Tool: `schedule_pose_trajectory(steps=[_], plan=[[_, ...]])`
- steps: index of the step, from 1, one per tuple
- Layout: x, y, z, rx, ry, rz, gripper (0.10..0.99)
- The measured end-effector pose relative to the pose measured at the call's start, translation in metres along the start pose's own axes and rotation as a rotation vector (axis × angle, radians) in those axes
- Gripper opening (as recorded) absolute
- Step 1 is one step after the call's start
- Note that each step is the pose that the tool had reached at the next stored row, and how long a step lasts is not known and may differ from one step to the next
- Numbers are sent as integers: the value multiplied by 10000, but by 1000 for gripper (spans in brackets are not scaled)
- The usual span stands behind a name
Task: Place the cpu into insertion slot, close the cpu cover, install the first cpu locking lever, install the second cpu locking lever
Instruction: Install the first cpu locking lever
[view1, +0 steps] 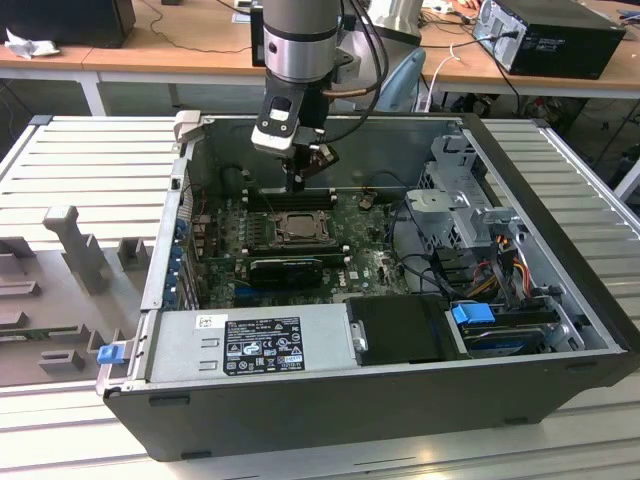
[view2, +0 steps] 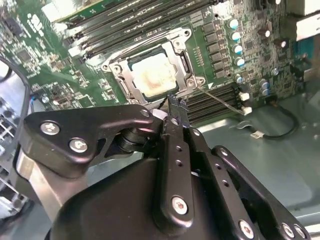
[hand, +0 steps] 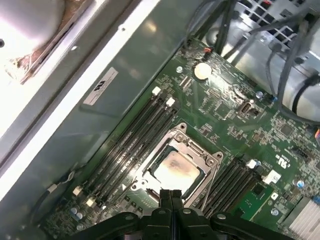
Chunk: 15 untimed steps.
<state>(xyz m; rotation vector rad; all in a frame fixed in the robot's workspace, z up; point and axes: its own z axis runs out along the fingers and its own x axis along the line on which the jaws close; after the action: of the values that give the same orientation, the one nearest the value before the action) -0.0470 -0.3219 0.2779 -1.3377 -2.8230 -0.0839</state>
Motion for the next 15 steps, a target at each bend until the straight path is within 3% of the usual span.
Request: schedule_pose_trajectory(steps=[4,9,11,15], plan=[[0,0,2,42,47,-1136,106],[-1,0,8,81,91,-2176,106],[-1,0,13,102,113,-2879,106],[-2,0,22,81,90,-3321,106]])
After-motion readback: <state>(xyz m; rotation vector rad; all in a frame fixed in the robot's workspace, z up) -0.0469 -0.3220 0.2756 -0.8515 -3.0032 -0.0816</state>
